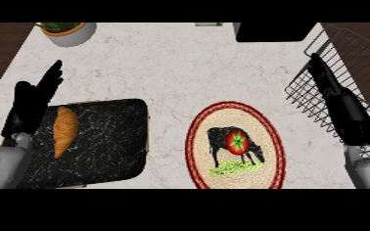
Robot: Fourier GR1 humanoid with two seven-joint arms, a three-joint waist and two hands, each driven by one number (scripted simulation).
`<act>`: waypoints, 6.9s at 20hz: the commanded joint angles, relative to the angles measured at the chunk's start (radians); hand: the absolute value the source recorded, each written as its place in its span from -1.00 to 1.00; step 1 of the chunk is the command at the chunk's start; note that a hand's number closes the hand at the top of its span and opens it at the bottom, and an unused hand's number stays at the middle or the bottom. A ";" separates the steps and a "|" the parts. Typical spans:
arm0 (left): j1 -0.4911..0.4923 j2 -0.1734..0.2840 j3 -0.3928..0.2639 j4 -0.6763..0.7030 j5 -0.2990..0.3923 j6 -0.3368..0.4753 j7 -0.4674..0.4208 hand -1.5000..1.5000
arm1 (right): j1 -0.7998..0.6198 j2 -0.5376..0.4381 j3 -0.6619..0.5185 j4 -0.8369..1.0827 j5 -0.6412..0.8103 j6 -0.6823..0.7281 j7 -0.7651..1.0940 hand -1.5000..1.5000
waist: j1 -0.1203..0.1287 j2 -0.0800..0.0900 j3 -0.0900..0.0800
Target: Pick the tomato from the placemat and place it in the basket
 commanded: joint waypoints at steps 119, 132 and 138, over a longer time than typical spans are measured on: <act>0.030 -0.322 0.190 -0.050 -0.220 -0.138 0.038 0.00 | 0.137 0.281 0.139 0.242 1.310 0.120 -0.533 1.00 | 0.000 0.009 0.004; -0.007 -0.326 0.189 -0.071 -0.218 -0.135 0.090 0.00 | 0.637 0.120 0.165 -0.491 1.202 0.305 -0.401 1.00 | -0.012 0.010 0.004; 0.048 -0.307 0.194 -0.080 -0.228 -0.140 0.047 0.00 | 0.801 0.138 0.053 -0.781 0.839 0.470 -0.387 1.00 | -0.017 0.011 0.003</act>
